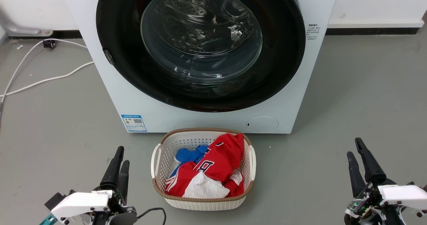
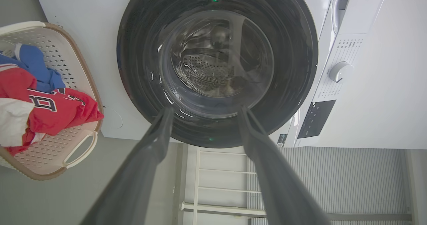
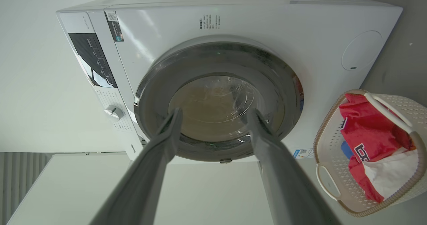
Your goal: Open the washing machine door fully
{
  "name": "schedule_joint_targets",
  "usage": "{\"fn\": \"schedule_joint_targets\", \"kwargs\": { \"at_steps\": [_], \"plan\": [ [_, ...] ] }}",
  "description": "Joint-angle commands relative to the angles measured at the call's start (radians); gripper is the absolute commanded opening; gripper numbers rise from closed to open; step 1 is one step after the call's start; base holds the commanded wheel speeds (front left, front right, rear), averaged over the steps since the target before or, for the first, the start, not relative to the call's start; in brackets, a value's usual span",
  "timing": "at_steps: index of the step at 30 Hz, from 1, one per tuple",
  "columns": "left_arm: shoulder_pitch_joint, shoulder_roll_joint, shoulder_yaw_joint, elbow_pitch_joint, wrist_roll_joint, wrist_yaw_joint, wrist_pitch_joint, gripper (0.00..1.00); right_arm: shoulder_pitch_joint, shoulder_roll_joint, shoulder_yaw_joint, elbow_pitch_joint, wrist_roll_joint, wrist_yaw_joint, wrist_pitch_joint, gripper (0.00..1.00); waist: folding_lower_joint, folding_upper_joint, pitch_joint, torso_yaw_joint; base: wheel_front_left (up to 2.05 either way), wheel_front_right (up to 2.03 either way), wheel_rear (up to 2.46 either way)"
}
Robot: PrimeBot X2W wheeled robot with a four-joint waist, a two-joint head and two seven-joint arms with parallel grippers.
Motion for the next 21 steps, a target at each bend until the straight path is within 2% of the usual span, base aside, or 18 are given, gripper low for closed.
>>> {"fn": "schedule_joint_targets", "kwargs": {
  "at_steps": [1, 7, 14, 21],
  "plan": [
    [-0.021, 0.002, -0.02, -0.026, 0.012, -0.001, -0.016, 1.0, -0.009, -0.001, 0.011, -0.034, -0.008, 0.0, -0.015, 1.0, 0.0, 0.0, -0.001, 0.001, 0.0, 0.0, 0.0],
    [-0.025, 0.014, -0.066, -0.047, 0.06, -0.001, -0.049, 1.0, 0.007, -0.002, 0.028, -0.06, -0.052, 0.001, -0.046, 1.0, 0.0, 0.0, -0.004, 0.003, 0.0, 0.0, 0.0],
    [-0.023, 0.019, -0.087, -0.069, 0.167, -0.001, -0.077, 1.0, 0.017, -0.003, 0.036, -0.079, -0.15, 0.001, -0.074, 1.0, 0.0, 0.0, -0.007, 0.005, 0.0, 0.0, 0.0],
    [-0.018, 0.018, -0.102, -0.101, 0.318, -0.002, -0.106, 1.0, 0.023, -0.005, 0.042, -0.106, -0.322, 0.001, -0.103, 1.0, 0.0, 0.0, -0.008, 0.009, 0.0, 0.0, 0.0]
  ]
}}
